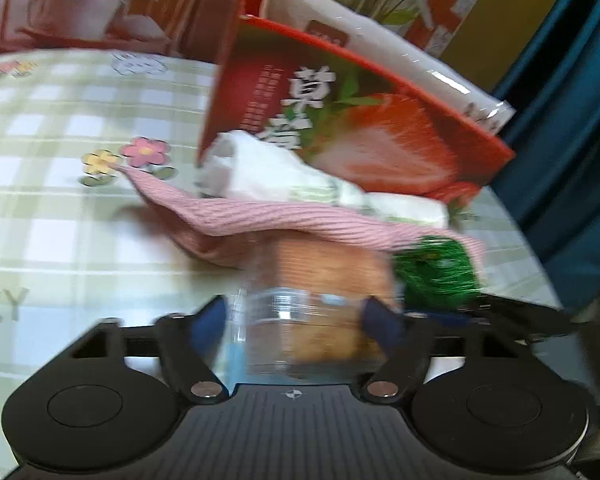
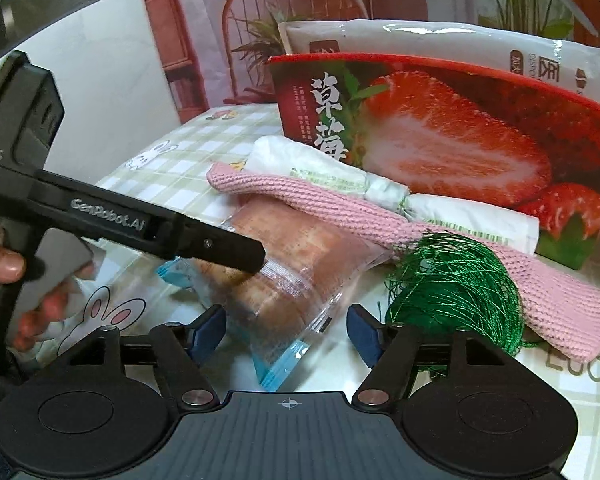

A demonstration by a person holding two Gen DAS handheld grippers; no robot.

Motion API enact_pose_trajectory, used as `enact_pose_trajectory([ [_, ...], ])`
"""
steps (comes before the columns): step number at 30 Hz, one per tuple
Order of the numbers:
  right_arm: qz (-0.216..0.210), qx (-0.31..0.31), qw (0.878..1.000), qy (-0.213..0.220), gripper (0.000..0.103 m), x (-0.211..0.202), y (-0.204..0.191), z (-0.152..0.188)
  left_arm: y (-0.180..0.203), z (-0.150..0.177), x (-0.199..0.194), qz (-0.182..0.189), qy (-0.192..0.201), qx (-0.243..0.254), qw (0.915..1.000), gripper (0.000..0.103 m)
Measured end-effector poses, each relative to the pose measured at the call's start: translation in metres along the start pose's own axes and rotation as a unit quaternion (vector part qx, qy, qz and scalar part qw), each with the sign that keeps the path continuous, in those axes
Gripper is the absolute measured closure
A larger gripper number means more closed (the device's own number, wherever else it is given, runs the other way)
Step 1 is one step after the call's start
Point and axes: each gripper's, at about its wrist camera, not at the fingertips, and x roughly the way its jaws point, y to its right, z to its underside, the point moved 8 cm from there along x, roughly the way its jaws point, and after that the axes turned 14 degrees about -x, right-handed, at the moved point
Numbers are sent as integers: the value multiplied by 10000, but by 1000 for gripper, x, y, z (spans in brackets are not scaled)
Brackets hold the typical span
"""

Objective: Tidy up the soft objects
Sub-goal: 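Close the left tool on the clear bread packet while the right tool grips its other end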

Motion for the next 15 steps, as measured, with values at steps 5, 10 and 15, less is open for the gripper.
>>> enact_pose_trajectory([
  [5, -52, -88, 9999, 57, 37, 2, -3, -1, 1, 1, 1, 42, -46, -15, 10000, 34],
  [10, -74, -25, 10000, 58, 37, 2, -1, 1, 6, 8, -7, -42, 85, 87, 9999, 45],
  [15, -151, 68, 9998, 113, 37, -1, -1, 3, 21, 28, -15, -182, 376, 278, 9987, 49],
])
